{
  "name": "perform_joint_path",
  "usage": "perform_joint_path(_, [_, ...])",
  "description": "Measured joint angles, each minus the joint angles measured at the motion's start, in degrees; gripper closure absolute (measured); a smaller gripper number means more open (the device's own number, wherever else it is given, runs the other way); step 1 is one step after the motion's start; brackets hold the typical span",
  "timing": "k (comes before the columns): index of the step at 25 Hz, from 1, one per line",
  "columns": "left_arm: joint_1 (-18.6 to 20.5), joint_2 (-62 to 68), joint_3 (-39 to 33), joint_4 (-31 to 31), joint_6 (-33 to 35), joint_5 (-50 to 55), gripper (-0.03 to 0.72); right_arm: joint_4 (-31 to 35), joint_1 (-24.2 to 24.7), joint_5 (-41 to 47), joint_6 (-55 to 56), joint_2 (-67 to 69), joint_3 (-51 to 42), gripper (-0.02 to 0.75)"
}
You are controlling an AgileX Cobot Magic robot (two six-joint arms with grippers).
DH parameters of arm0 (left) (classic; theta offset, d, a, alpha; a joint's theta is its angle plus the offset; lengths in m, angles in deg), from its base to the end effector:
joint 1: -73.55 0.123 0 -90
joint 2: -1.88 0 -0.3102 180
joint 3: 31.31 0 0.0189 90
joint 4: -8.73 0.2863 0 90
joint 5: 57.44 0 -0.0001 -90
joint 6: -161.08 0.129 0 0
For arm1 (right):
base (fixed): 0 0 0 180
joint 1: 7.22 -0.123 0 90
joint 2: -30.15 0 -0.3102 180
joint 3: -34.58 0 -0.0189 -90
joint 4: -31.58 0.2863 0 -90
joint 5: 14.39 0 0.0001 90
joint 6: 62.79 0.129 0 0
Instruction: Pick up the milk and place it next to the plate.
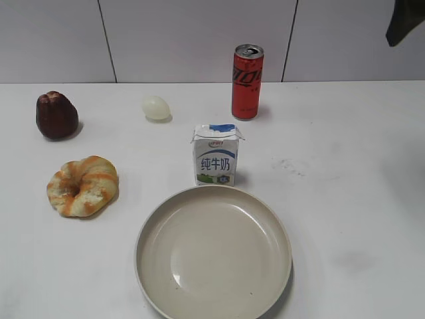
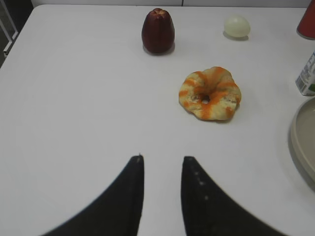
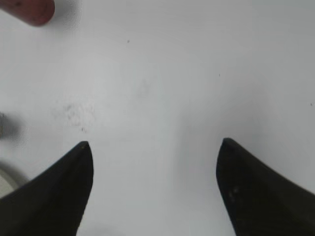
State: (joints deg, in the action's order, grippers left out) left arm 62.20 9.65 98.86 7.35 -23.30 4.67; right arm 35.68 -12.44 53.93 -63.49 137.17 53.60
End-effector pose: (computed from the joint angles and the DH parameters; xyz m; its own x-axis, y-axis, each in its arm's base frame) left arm 0.0350 -0.0098 0.2703 -0.5028 0.0116 -0.8643 0.1715 0.9814 -0.0866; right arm 0.4254 0.0475 0.3306 -0.9132 -0.0691 -0.4015 -0.1044 0.9923 0.0666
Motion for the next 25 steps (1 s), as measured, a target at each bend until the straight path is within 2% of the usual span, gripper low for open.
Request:
perform_joint_path(8, [0.0, 0.0, 0.0, 0.0, 0.0, 0.0, 0.481, 0.0, 0.0, -1.18, -2.57, -18.78, -27.76, 0.148])
perform_joint_path(15, [0.0, 0.0, 0.0, 0.0, 0.0, 0.0, 0.481, 0.05, 0.0, -11.19, -2.97, -36.95, -50.7, 0.148])
perform_joint_path(20, [0.0, 0.0, 0.0, 0.0, 0.0, 0.0, 0.481, 0.1, 0.0, -15.48, -4.71, -48.45, -62.3, 0.148])
perform_joint_path(25, [0.0, 0.0, 0.0, 0.0, 0.0, 0.0, 0.481, 0.97, 0.0, -16.86, -5.31, -59.03, -69.82, 0.148])
